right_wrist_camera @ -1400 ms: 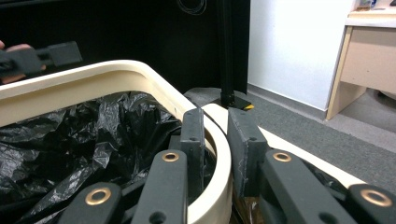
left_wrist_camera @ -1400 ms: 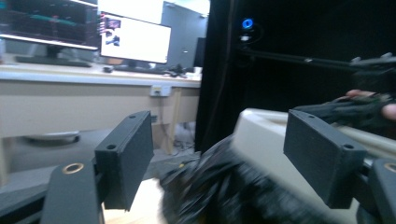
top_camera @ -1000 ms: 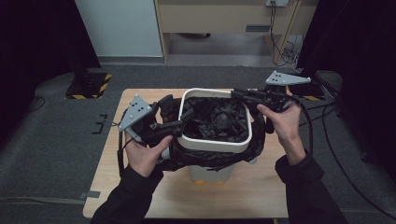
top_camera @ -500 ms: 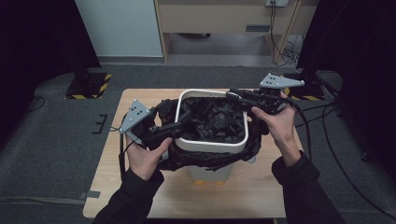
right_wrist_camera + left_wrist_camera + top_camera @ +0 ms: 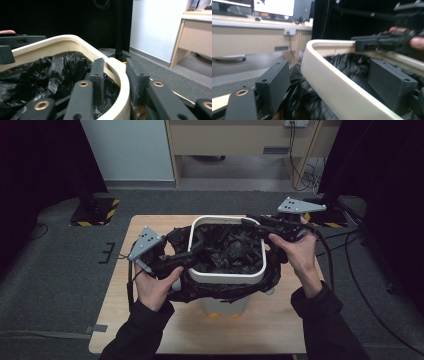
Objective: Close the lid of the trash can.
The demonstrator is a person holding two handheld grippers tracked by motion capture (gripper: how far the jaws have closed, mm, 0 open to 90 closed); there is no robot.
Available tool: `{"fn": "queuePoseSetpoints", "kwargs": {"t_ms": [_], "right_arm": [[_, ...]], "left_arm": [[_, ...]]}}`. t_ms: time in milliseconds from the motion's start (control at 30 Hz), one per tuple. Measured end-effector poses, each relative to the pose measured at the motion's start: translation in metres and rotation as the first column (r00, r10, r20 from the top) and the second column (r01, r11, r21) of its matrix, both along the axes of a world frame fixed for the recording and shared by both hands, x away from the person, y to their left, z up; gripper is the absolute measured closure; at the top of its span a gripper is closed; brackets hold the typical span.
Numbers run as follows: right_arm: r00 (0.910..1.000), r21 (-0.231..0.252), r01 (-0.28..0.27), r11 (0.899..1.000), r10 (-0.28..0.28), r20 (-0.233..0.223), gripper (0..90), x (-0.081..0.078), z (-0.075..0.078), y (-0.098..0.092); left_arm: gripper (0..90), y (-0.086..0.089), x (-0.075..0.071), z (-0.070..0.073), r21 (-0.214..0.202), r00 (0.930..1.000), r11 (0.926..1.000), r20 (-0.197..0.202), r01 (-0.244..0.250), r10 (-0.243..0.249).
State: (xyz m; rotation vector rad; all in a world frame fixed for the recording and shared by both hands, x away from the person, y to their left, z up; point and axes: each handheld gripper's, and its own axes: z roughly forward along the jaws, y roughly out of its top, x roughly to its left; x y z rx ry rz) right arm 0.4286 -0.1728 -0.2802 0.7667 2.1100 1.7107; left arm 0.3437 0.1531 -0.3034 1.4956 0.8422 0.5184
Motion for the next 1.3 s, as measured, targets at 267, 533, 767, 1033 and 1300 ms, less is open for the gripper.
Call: {"fn": "queuePoseSetpoints", "kwargs": {"t_ms": [267, 533, 767, 1033, 1300], "right_arm": [[0.9998, 0.008, 0.017, 1.000, -0.017, -0.014, 51.4, 0.000, -0.003, -0.006], [0.9638, 0.119, 0.222, 0.968, -0.236, 0.123, 28.0, 0.002, -0.010, -0.014], [0.9543, 0.197, 0.223, 0.955, -0.255, 0.156, 31.8, 0.002, -0.037, -0.012], [0.9629, 0.243, 0.208, 0.948, -0.242, 0.120, 37.3, 0.000, -0.048, -0.015], [0.9654, 0.238, 0.202, 0.950, -0.234, 0.116, 25.4, -0.011, -0.043, -0.041]], "left_arm": [[16.1, -0.001, 0.000, -0.008, -0.046, 0.9997, 0.9987, 0.019, 0.019, -0.018], [14.5, -0.001, 0.001, -0.015, -0.088, 0.9998, 0.9961, 0.017, 0.007, -0.006], [14.7, -0.002, 0.002, -0.024, -0.099, 0.9999, 0.9950, 0.008, -0.013, 0.014], [19.7, -0.005, -0.001, -0.025, -0.092, 0.9969, 0.9956, 0.074, -0.019, 0.026], [22.4, 0.018, -0.011, -0.010, -0.098, 0.9920, 0.9944, 0.116, -0.039, 0.050]]}}
